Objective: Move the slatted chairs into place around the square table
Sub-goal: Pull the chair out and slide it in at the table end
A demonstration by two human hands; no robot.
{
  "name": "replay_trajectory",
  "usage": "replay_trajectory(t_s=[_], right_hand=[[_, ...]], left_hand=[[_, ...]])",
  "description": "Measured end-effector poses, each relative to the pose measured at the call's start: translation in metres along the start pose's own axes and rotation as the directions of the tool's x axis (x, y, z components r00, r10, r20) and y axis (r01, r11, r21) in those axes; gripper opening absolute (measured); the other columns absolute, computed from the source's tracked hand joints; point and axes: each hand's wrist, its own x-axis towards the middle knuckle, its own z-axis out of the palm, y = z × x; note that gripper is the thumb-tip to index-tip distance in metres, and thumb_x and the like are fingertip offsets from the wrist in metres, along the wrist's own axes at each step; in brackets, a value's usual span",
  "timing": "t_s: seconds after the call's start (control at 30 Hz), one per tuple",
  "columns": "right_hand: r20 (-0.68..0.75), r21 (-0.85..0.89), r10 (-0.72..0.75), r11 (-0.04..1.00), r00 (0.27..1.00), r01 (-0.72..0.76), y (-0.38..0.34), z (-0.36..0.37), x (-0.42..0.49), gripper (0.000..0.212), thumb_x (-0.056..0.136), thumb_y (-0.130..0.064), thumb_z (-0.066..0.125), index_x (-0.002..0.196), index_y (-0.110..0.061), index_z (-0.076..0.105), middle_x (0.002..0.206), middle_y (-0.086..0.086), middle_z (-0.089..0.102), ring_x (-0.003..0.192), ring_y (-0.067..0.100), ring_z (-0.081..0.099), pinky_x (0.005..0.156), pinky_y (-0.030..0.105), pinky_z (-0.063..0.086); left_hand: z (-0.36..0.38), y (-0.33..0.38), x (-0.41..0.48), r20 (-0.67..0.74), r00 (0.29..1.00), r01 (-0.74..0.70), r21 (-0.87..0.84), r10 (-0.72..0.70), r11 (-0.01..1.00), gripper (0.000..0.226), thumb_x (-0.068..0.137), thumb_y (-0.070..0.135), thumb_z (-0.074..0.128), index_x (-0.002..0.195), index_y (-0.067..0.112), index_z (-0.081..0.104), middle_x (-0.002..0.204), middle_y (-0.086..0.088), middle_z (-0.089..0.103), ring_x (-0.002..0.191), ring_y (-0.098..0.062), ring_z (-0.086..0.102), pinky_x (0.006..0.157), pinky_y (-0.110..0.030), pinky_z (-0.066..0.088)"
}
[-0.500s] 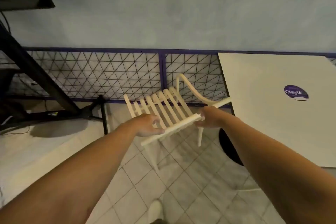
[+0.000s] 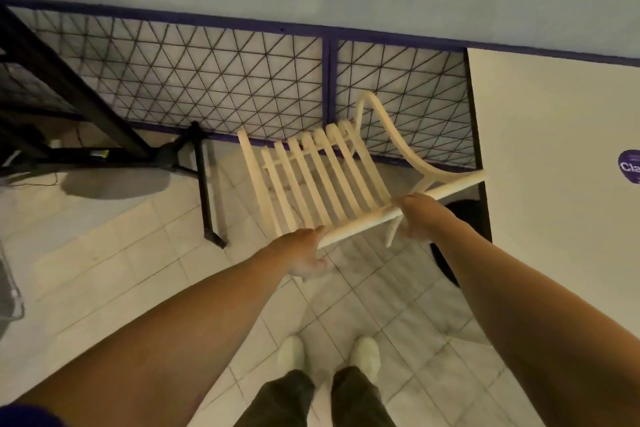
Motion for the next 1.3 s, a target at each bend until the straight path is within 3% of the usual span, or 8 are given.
replay_trajectory(t_s=[0.13,0.37,0.5,0.67,0.87,1.03,1.13,1.3], right_hand=[[0.044,-0.113,-0.107,0.987,0.993,0.111,0.016,0.004,0.028,0.067,0.077,-0.014,0.077,0.138,-0.028,0.053,0.130,0.002,0.061,0.123,0.028,0.054,0.108,0.048,0.043],[0.216,-0.255,-0.210,0.931,0.954,0.262,0.034,-0.008,0.067,0.050,0.088,-0.009,0.063,0.134,-0.029,0.056,0.120,-0.003,0.062,0.107,0.023,0.060,0.096,0.041,0.050],[0.240,-0.270,-0.177,0.932,0.955,0.241,0.053,-0.014,0.082,0.055,0.088,-0.007,0.059,0.136,-0.033,0.055,0.113,-0.006,0.061,0.090,0.017,0.057,0.081,0.033,0.048],[0.253,-0.304,-0.186,0.916,0.950,0.260,0.059,-0.015,0.085,0.059,0.089,-0.008,0.057,0.139,-0.039,0.052,0.100,-0.010,0.059,0.085,0.014,0.058,0.079,0.032,0.051],[0.233,-0.348,-0.179,0.902,0.956,0.254,0.057,-0.012,0.079,0.059,0.089,-0.010,0.058,0.141,-0.038,0.051,0.109,-0.006,0.064,0.090,0.017,0.060,0.077,0.034,0.049],[0.203,-0.320,-0.153,0.923,0.967,0.213,0.047,-0.007,0.068,0.054,0.090,-0.013,0.060,0.139,-0.037,0.054,0.108,-0.007,0.065,0.096,0.019,0.062,0.084,0.037,0.051],[0.186,-0.283,-0.126,0.943,0.975,0.176,0.034,0.002,0.061,0.052,0.090,-0.013,0.059,0.137,-0.036,0.055,0.105,-0.006,0.065,0.092,0.018,0.063,0.080,0.036,0.051],[0.163,-0.246,-0.106,0.958,0.981,0.145,0.007,0.021,0.047,0.052,0.089,-0.014,0.060,0.136,-0.036,0.055,0.110,-0.005,0.066,0.097,0.019,0.063,0.085,0.038,0.051]], left_hand=[[0.012,0.012,0.012,-0.071,0.995,0.059,-0.051,-0.062,0.997,0.073,0.097,0.043,0.058,0.156,0.019,0.023,0.123,-0.007,0.057,0.083,-0.020,0.057,0.068,-0.032,0.046],[0.012,0.028,0.038,-0.088,0.980,0.171,-0.082,-0.178,0.982,0.065,0.093,0.040,0.062,0.152,0.029,0.035,0.123,-0.003,0.059,0.100,-0.025,0.062,0.084,-0.037,0.053],[0.013,0.030,0.052,-0.096,0.973,0.199,-0.105,-0.209,0.974,0.064,0.094,0.023,0.061,0.151,0.041,0.036,0.119,-0.002,0.058,0.097,-0.024,0.062,0.082,-0.036,0.053],[0.014,0.032,0.057,-0.105,0.968,0.225,-0.035,-0.228,0.974,0.082,0.091,0.001,0.056,0.151,0.051,0.031,0.111,0.000,0.053,0.092,-0.024,0.057,0.079,-0.035,0.052],[0.016,0.030,0.053,-0.129,0.971,0.202,-0.009,-0.201,0.979,0.083,0.092,0.001,0.056,0.151,0.052,0.030,0.120,-0.004,0.055,0.102,-0.030,0.062,0.086,-0.041,0.055],[0.014,0.019,0.044,-0.124,0.979,0.163,-0.005,-0.163,0.987,0.081,0.093,0.002,0.058,0.152,0.050,0.030,0.123,-0.004,0.055,0.105,-0.030,0.061,0.089,-0.041,0.054],[0.011,0.006,0.035,-0.119,0.986,0.123,0.029,-0.119,0.992,0.073,0.096,0.009,0.058,0.154,0.045,0.031,0.127,-0.006,0.056,0.109,-0.030,0.061,0.090,-0.040,0.053],[0.003,-0.028,0.022,-0.094,0.993,0.083,0.082,-0.075,0.993,0.074,0.096,0.004,0.052,0.151,0.049,0.032,0.121,-0.004,0.056,0.104,-0.029,0.061,0.083,-0.039,0.053]])
